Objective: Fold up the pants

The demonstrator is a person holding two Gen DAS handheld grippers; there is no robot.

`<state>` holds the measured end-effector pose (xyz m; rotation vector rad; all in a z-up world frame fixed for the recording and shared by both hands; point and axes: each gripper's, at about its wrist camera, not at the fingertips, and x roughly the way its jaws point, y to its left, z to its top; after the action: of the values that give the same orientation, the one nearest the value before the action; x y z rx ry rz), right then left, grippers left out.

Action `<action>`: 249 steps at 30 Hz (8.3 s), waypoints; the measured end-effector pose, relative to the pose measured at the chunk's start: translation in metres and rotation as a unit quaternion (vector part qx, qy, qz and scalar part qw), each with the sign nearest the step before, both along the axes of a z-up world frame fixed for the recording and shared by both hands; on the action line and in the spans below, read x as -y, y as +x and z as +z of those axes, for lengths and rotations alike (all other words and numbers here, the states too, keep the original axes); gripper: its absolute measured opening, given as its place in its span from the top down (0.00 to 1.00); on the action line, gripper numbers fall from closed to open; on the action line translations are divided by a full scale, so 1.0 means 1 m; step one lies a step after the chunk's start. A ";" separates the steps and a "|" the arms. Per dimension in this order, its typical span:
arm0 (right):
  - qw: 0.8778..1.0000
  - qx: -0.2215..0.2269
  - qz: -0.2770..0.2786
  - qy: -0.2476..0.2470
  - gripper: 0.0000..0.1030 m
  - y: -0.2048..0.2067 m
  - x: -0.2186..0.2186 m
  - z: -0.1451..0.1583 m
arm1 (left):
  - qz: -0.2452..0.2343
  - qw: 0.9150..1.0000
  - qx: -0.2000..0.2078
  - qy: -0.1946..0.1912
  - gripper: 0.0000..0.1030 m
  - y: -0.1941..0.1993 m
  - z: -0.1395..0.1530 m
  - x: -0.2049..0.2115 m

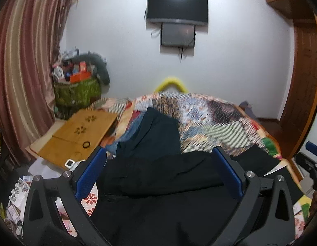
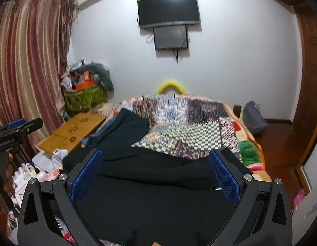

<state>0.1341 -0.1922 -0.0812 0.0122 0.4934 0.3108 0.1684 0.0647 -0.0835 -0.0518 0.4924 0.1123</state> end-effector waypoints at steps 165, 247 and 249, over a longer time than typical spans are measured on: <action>0.946 -0.297 0.120 -0.052 0.53 0.236 -0.036 -0.150 | -0.059 0.956 -0.287 0.024 0.13 0.175 -0.156 -0.028; 0.989 -0.145 -0.016 -0.010 0.61 0.010 0.103 -0.022 | -0.087 0.977 -0.193 0.019 0.05 0.068 -0.066 0.019; 0.990 -0.139 0.009 -0.009 0.61 0.023 0.080 -0.020 | -0.061 0.979 -0.192 0.017 0.05 0.071 -0.063 -0.011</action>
<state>0.1574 -0.2726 -0.1014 0.0339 0.7735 0.3231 0.2397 0.0756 -0.1462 0.0351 0.8784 0.0093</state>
